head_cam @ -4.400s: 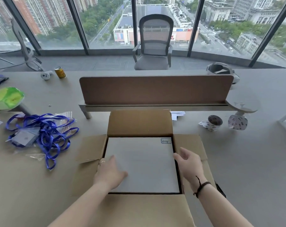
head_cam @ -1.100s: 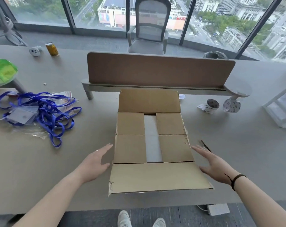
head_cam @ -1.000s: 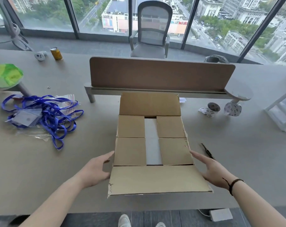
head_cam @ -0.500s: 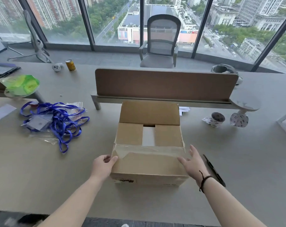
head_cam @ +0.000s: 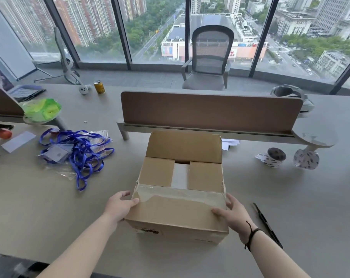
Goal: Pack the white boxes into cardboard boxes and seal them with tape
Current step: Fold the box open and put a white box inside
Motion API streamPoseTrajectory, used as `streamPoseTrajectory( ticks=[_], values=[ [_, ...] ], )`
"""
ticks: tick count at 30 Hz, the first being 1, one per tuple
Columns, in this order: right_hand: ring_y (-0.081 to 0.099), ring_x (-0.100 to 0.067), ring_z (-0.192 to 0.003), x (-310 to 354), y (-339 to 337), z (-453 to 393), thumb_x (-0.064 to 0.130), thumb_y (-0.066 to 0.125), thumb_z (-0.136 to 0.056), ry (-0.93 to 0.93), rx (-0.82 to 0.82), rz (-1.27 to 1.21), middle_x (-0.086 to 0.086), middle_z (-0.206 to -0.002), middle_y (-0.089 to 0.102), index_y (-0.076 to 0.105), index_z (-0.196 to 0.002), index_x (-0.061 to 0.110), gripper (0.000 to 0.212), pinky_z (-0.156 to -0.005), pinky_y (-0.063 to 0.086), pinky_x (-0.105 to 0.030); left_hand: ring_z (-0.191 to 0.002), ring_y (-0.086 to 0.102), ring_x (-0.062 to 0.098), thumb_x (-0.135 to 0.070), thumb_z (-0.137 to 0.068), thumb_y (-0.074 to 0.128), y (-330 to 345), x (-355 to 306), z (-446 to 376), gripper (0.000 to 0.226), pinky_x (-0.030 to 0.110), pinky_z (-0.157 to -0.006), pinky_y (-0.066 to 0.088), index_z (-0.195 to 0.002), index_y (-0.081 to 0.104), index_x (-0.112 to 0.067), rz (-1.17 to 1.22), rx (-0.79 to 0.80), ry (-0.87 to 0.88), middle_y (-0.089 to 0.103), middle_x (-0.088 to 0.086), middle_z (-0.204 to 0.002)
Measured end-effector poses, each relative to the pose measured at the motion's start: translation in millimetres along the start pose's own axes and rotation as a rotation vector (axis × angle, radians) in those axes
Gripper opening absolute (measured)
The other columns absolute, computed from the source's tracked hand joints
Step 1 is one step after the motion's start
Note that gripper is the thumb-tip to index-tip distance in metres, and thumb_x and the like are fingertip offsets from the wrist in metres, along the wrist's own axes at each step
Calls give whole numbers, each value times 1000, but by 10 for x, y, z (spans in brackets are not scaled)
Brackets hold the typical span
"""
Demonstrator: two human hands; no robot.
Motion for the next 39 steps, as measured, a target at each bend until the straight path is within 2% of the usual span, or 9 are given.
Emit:
streamPoseTrajectory(
  ticks=[3,8,12,15,19,22,29,33,39],
  values=[
    [53,-21,-132,169,-112,-159,12,83,-80,44,-42,75,-9,-152,47,28,-158,18,96,-98,49,-31,-129,55,22,-15,-84,81,90,-216,-129,70,41,-107,45,-145,48,-13,0,38,70,54,6,-145],
    [40,-22,-145,764,-257,-537,38,65,-96,-10,-143,108,-9,-160,37,26,-160,18,77,-106,37,-31,-147,33,18,-38,-96,65,429,-965,-348,75,36,-117,27,-157,29,-11,23,150,211,35,1,-161],
    [39,-18,-142,1075,-272,-833,49,41,-105,5,-177,50,1,-155,43,36,-155,16,60,-109,31,-31,-135,50,10,-75,-85,56,712,-1340,-630,80,31,-114,37,-144,52,-21,147,313,133,55,-8,-146],
    [53,-18,-128,1055,-246,-936,55,34,-105,75,-184,-54,6,-141,59,62,-128,30,44,-104,39,-39,-88,71,1,-54,-106,32,783,-1467,-765,48,18,-71,53,-105,67,-21,304,308,136,78,-13,-85],
    [59,-14,-120,916,-249,-918,55,33,-106,80,-179,-275,8,-129,67,68,-113,31,43,-97,42,-40,-107,65,18,-62,-103,24,640,-1348,-926,65,35,-86,47,-128,65,-17,458,247,113,74,5,-113],
    [59,-18,-117,744,-302,-863,59,38,-103,96,-192,-282,4,-125,70,78,-107,27,51,-88,43,-37,-84,71,15,-58,-103,30,641,-1153,-926,61,27,-72,53,-102,69,-12,513,319,67,75,6,-96],
    [39,15,-131,472,-48,-640,26,62,-101,-13,-73,29,37,-139,45,45,-141,56,53,-114,32,-24,-134,27,-25,-2,-93,67,619,-893,-729,38,3,-105,29,-125,66,-21,68,408,430,34,-30,-149],
    [34,31,-117,419,36,-576,27,61,-100,-94,-155,108,46,-131,38,33,-137,62,59,-93,26,6,-128,24,-33,-16,-86,76,580,-827,-633,58,-4,-103,23,-130,54,-46,-32,374,493,41,-51,-131],
    [39,30,-115,386,15,-592,29,63,-99,-94,-191,136,44,-129,41,32,-140,60,60,-86,28,10,-129,24,-31,-32,-77,78,595,-814,-650,62,-3,-101,23,-132,53,-49,-23,420,464,45,-58,-120]
  ],
)
Point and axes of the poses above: each hand's wrist, its own z-axis away from the middle knuckle, its own y-axis out of the palm, x = y × z, the point moved 9 cm from there along -z, towards the middle knuckle
